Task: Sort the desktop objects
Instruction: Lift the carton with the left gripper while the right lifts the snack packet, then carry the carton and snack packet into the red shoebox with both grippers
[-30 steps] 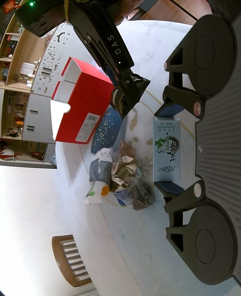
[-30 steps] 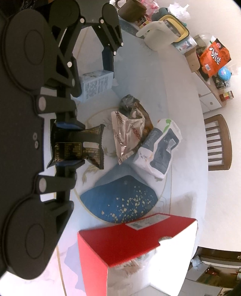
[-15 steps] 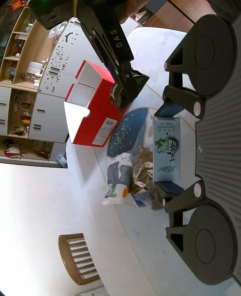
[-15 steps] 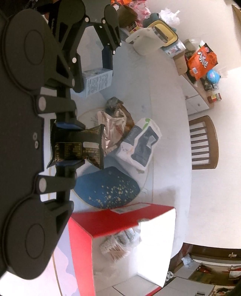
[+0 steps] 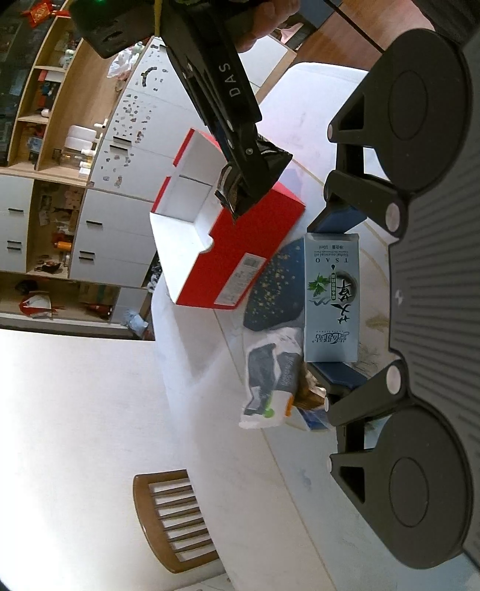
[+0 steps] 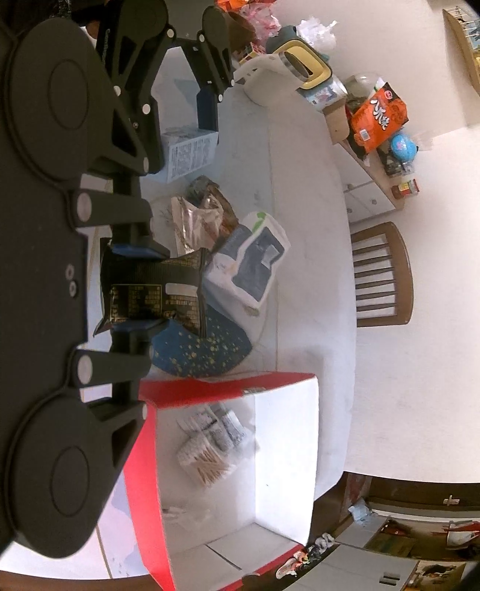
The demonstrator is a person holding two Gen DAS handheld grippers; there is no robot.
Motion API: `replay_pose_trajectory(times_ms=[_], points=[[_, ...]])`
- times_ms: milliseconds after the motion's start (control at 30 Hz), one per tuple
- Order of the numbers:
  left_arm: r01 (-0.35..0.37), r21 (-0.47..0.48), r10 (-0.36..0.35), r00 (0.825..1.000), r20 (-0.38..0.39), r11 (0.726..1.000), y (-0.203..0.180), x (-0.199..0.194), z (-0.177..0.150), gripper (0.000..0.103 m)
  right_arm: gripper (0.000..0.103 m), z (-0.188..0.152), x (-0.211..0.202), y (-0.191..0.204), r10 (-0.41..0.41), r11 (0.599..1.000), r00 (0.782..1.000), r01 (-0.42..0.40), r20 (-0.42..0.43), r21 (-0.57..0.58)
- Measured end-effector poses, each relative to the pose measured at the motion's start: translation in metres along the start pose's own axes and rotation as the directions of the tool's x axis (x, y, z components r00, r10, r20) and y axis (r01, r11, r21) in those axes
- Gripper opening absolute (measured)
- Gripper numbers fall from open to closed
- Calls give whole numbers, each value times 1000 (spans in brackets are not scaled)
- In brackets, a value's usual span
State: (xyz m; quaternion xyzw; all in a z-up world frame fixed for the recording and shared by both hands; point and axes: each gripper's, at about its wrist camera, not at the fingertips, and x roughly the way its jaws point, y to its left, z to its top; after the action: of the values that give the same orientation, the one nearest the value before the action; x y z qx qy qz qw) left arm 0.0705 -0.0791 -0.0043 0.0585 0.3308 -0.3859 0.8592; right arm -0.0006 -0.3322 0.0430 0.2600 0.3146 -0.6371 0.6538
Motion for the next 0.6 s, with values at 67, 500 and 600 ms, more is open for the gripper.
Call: replay_pose_trajectory(times_ms=[67,500,600], points=[[-7,-1,7,1000,4,1000,-5,2,5,70,31,1,-2,-7,0,1000,1000,0,5,-5],[-38,-8,38,999,19,999,-45,33,40,70,31,19,-11,-67,8,999,1000,-7,28,-33],[-40,-14,40,999,22,999,-55,44,47,70,31,23,-14,-84,10,999,999,-9,32,-37]])
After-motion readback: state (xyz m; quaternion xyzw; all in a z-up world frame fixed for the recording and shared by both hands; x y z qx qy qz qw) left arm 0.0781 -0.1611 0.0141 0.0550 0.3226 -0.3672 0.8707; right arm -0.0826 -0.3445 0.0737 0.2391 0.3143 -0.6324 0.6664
